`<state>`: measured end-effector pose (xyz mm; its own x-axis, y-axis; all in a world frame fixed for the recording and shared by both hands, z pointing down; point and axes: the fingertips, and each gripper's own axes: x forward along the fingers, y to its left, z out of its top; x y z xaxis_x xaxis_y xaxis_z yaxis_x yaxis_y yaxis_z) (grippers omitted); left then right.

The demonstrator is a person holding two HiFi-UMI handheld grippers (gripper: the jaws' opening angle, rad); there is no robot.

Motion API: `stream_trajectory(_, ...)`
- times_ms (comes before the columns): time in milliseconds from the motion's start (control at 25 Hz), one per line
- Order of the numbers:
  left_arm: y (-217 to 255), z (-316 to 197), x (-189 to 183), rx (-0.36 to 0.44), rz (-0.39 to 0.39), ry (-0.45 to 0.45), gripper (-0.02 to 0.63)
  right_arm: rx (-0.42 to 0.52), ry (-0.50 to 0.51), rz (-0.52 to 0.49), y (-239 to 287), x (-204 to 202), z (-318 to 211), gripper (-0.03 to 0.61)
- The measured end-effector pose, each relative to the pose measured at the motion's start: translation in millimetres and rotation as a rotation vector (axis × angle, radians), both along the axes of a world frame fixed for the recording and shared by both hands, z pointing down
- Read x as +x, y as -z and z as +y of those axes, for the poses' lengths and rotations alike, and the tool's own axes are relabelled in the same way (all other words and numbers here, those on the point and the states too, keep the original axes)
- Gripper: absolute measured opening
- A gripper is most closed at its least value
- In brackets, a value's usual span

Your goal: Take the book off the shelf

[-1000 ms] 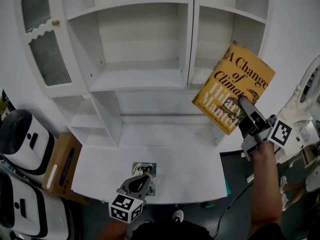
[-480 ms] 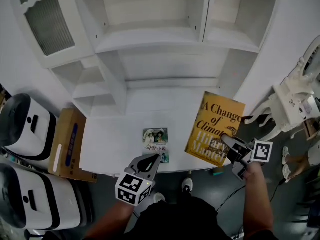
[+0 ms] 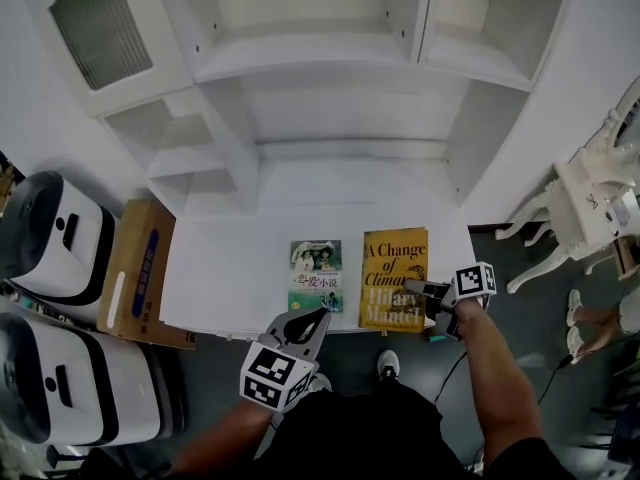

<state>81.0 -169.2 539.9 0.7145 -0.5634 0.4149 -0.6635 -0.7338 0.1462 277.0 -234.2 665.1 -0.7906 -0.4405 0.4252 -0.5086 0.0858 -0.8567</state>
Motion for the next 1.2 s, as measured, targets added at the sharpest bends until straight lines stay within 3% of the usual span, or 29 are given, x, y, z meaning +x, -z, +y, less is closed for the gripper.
stream_trajectory(360, 3, -19, 8, -0.010, -0.003, 0.142, 0.011, -0.158, 0.111, -0.069, -61, -15, -42, 0.153)
stream_trajectory(520, 3, -21, 4, -0.017, -0.009, 0.201, 0.011, -0.187, 0.089, -0.072, -75, -11, -54, 0.155)
stream_trajectory(960, -3, -28, -9, -0.033, -0.026, 0.268, 0.011, -0.190, 0.022, 0.246, -113, -1, -52, 0.248)
stream_trajectory(1200, -5, -27, -6, -0.033, -0.021, 0.242, 0.011, -0.149, 0.080, 0.471, -124, 1, -53, 0.265)
